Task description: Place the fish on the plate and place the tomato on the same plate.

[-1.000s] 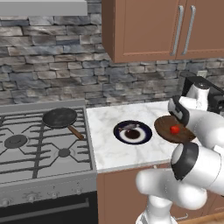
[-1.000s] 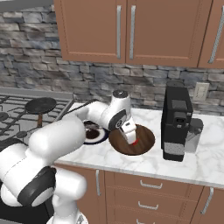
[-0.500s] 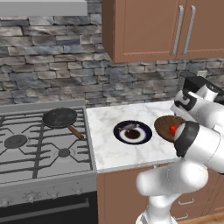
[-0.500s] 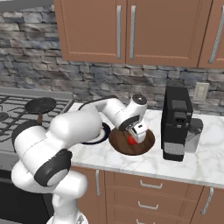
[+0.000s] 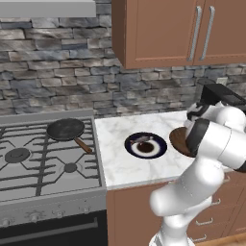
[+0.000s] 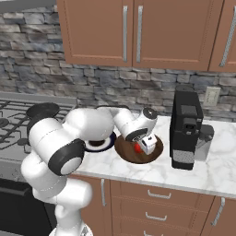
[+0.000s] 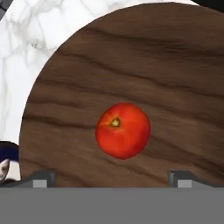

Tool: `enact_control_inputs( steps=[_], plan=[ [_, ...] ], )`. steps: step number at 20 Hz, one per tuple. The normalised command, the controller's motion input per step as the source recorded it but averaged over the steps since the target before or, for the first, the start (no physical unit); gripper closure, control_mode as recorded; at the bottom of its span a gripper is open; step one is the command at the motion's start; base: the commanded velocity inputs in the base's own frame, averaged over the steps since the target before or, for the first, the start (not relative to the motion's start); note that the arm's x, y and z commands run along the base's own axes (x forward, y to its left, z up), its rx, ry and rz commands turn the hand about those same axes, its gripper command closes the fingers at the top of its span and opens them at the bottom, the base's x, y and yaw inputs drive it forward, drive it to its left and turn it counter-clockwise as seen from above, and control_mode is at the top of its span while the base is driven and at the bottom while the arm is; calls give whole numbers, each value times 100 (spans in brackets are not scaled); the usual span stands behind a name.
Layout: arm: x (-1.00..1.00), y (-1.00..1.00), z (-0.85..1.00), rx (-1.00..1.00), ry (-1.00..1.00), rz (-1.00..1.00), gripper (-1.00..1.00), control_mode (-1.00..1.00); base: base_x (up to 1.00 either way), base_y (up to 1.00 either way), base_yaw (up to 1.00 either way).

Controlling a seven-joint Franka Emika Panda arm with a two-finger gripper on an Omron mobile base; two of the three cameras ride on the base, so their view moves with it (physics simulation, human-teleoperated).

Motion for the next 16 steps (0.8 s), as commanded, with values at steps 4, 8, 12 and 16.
enact_control_inputs(
  steps=[4, 8, 12, 16],
  plan=[
    [14, -1, -36, 0, 0, 0, -100, -100, 0, 0, 0],
    [18, -1, -32, 0, 0, 1, -100, -100, 0, 0, 0],
    [12, -5, -25, 0, 0, 0, -100, -100, 0, 0, 0],
    [4, -6, -25, 0, 0, 0, -100, -100, 0, 0, 0]
  ],
)
